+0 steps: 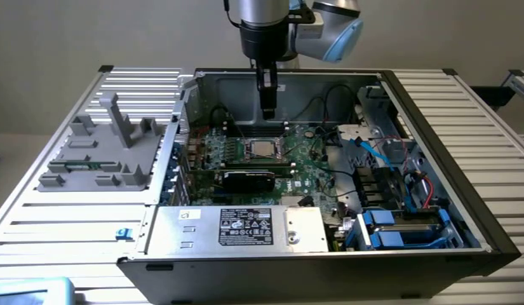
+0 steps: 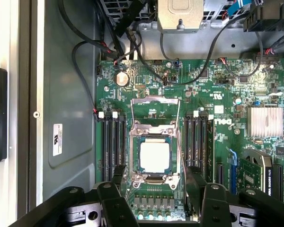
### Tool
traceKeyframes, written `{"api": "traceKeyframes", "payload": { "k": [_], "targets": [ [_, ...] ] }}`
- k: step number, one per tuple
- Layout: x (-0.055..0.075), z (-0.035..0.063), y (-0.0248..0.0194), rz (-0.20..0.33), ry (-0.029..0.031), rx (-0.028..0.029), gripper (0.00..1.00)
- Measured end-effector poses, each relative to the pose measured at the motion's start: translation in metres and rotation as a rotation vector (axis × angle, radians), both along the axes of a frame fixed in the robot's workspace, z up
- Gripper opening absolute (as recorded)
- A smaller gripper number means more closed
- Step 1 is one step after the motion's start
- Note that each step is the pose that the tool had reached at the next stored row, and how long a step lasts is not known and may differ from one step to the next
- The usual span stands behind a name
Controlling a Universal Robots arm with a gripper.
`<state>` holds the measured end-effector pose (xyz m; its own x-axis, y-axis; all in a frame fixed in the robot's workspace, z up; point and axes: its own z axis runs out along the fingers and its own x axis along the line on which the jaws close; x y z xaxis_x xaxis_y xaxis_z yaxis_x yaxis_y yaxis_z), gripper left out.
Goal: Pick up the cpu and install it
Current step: 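Close the cpu cover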
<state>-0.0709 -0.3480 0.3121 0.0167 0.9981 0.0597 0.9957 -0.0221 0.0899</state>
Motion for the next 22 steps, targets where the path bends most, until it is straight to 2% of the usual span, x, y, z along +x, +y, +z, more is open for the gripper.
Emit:
{"api": "traceKeyframes", "payload": {
  "k": [2, 4, 5, 8, 9, 11, 12, 13, 16, 22],
  "targets": [
    [0.000, 0.0000, 0.0000, 0.000, 0.0000, 0.0000, 0.60],
    [0.000, 0.0000, 0.0000, 0.000, 0.0000, 0.0000, 0.47],
    [0.000, 0.0000, 0.0000, 0.000, 0.0000, 0.0000, 0.47],
    [0.000, 0.0000, 0.0000, 0.000, 0.0000, 0.0000, 0.30],
    [0.000, 0.0000, 0.0000, 0.000, 0.0000, 0.0000, 0.30],
    [0.000, 0.0000, 0.0000, 0.000, 0.0000, 0.0000, 0.18],
    [0.000, 0.0000, 0.0000, 0.000, 0.0000, 0.0000, 0.18],
    [0.000, 0.0000, 0.0000, 0.000, 0.0000, 0.0000, 0.12],
    [0.004, 0.0000, 0.0000, 0.000, 0.0001, -0.0002, 0.11],
    [0.027, -0.0005, 0.0000, 0.000, 0.0000, 0.0000, 0.11]
  ]
}}
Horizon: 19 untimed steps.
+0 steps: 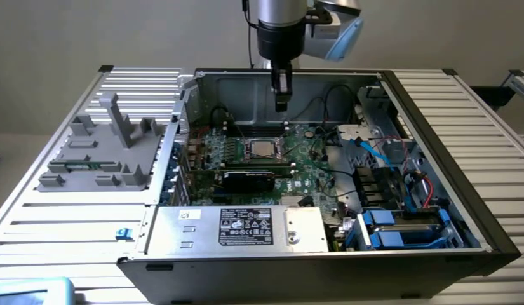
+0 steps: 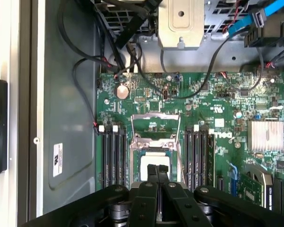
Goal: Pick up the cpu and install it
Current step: 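Close the cpu cover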
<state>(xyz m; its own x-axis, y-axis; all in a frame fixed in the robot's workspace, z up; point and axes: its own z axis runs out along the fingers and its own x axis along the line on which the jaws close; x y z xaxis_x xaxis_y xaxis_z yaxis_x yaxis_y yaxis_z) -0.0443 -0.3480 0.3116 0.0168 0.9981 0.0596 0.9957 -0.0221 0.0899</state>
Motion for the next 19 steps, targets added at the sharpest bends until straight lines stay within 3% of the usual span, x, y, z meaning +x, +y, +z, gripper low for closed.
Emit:
{"api": "traceKeyframes", "payload": {
  "k": [7, 19],
  "targets": [
    [0.025, -0.0050, 0.0000, 0.000, -0.0001, -0.0002, 0.11],
    [0.050, -0.0263, 0.0000, -0.003, -0.0003, -0.0005, 0.11]
  ]
}}
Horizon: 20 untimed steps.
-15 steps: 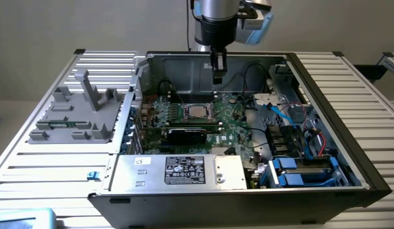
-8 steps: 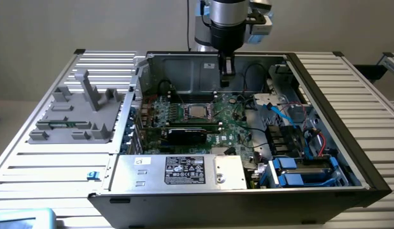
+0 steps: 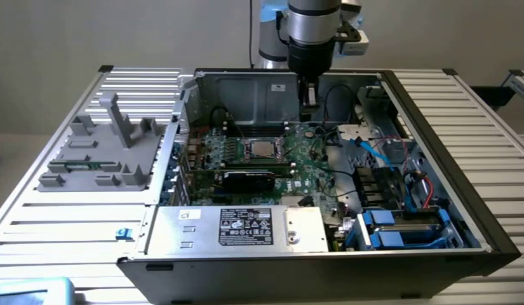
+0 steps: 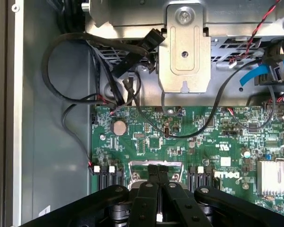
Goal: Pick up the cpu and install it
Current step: 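Close the cpu cover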
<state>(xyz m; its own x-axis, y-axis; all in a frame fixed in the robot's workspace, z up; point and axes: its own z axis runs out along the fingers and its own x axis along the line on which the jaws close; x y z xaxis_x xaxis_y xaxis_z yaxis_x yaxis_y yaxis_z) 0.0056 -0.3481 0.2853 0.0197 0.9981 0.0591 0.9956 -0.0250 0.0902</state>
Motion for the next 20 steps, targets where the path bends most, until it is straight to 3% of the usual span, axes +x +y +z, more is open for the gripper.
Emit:
{"api": "traceKeyframes", "payload": {
  "k": [8, 16, 18, 20],
  "targets": [
    [0.015, -0.0146, 0.0000, -0.001, 0.0000, 0.0001, 0.11],
    [0.019, -0.0291, -0.0004, -0.001, 0.0037, 0.0005, 0.11],
    [0.020, -0.0320, -0.0007, -0.001, 0.0072, 0.0009, 0.11],
    [0.020, -0.0338, -0.0008, -0.001, 0.0155, 0.0021, 0.11]
  ]
}}
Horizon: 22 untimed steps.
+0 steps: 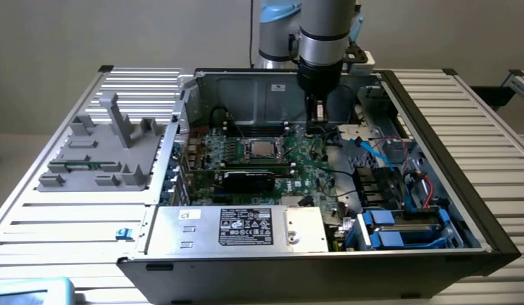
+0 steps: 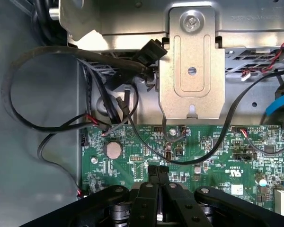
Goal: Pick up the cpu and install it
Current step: 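Close the cpu cover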
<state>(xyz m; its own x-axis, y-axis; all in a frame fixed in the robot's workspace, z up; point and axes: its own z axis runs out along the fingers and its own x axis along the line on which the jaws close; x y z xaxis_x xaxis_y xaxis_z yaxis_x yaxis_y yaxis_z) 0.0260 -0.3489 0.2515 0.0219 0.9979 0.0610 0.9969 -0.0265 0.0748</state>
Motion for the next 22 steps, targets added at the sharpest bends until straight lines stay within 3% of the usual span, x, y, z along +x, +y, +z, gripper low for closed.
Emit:
{"api": "traceKeyframes", "payload": {
  "k": [2, 4, 7, 13, 15, 16, 18, 22],
  "targets": [
    [0.000, -0.0007, -0.0001, 0.000, 0.0175, 0.0021, 0.11],
    [0.001, -0.0010, -0.0001, 0.000, 0.0435, 0.0046, 0.11],
    [0.001, -0.0011, -0.0003, 0.000, 0.0986, 0.0110, 0.11],
    [0.001, -0.0011, -0.0008, 0.000, 0.2075, 0.0299, 0.11],
    [0.000, -0.0012, -0.0009, 0.000, 0.2364, 0.0341, 0.11],
    [-0.001, -0.0011, -0.0009, 0.000, 0.2462, 0.0347, 0.11],
    [-0.006, -0.0011, -0.0009, 0.000, 0.2561, 0.0349, 0.11],
    [-0.023, -0.0014, -0.0009, 0.000, 0.2570, 0.0358, 0.11]
  ]
}}
